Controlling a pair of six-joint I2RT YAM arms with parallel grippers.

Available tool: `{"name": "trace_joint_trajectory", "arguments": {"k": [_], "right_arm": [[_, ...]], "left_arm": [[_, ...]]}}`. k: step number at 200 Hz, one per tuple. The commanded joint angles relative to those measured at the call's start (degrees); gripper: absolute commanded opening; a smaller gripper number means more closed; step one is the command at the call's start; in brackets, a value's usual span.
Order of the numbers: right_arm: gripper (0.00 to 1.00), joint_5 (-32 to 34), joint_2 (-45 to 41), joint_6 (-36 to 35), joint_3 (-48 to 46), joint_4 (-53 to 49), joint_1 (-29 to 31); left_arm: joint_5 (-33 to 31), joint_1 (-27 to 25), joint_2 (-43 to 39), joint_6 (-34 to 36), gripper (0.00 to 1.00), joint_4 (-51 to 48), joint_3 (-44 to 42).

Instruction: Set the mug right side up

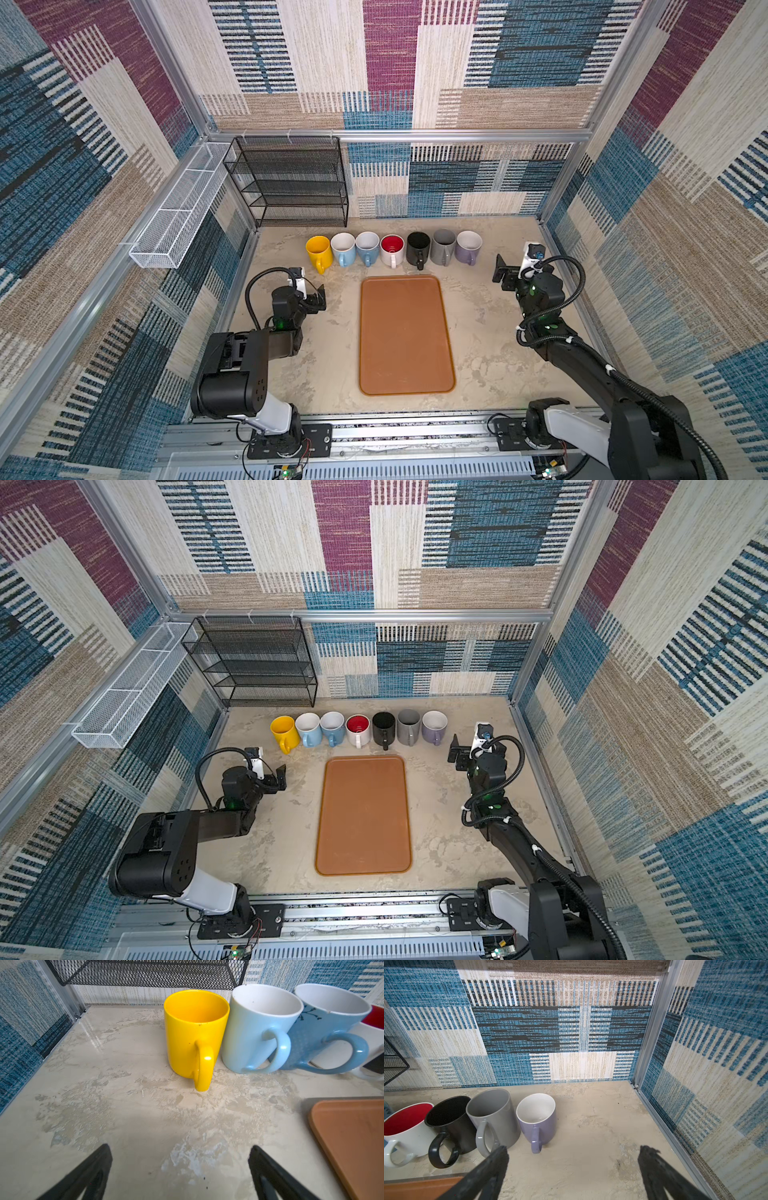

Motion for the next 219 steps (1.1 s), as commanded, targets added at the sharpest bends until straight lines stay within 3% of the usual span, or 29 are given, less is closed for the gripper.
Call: {"name": "trace_joint_trajectory", "arguments": {"k": [1, 84, 219], "right_arm": [[1.0, -3.0, 1.0, 0.2, -1.8, 6.2, -0.9], [1.0, -7.0, 9.2, 1.1, -11.2, 23.5, -3.4], [0.99, -14.4, 23.8, -0.6, -14.2, 41.2, -6.4]], "left_arm": [[0.8, 0.1, 0.0, 0.8, 0.99, -0.1, 0.4], [0.7, 0.1, 0.0, 0.8, 0.99, 0.0, 0.4], [0.7, 0.1, 0.0, 0.7, 0.99, -0.1, 0.4]]}}
